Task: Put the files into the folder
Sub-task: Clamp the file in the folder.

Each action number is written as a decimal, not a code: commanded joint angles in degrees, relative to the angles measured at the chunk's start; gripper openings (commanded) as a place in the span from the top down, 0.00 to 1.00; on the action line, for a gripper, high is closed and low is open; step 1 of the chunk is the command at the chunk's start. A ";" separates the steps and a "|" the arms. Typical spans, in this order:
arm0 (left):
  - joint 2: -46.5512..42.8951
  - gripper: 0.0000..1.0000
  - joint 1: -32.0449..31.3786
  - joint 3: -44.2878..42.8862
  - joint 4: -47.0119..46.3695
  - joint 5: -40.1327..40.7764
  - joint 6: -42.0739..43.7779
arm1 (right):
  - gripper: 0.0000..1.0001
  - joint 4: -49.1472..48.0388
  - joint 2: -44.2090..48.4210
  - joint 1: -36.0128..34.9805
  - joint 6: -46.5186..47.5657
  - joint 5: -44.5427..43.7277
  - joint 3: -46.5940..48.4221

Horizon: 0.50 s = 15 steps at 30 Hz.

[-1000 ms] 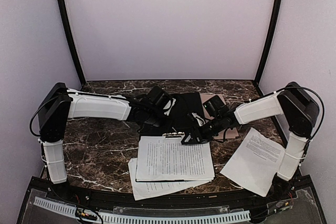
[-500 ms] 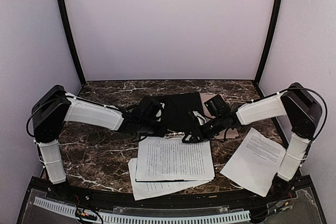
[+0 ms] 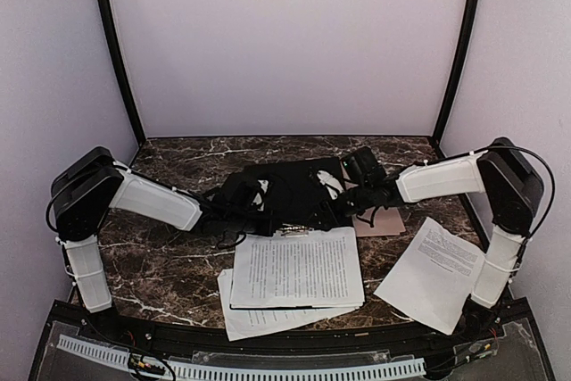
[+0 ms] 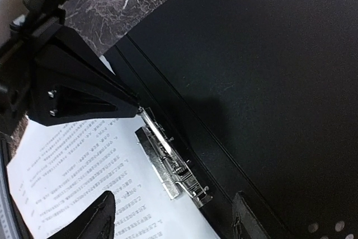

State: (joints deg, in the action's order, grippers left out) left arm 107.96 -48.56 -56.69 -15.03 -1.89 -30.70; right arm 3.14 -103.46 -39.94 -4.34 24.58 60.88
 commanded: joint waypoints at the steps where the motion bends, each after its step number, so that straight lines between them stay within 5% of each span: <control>1: 1.90 0.99 0.50 4.20 9.00 -4.24 -0.06 | 0.30 2.01 -3.76 -1.21 9.36 -2.36 2.29; 15: 2.45 0.99 2.04 5.65 9.18 -7.69 1.75 | 0.35 7.95 -11.84 -4.61 18.17 -6.26 9.10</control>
State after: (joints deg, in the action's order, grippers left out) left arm 107.96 -46.52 -54.33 -18.33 -7.60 -30.61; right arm 7.70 -113.16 -42.57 10.66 21.15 68.84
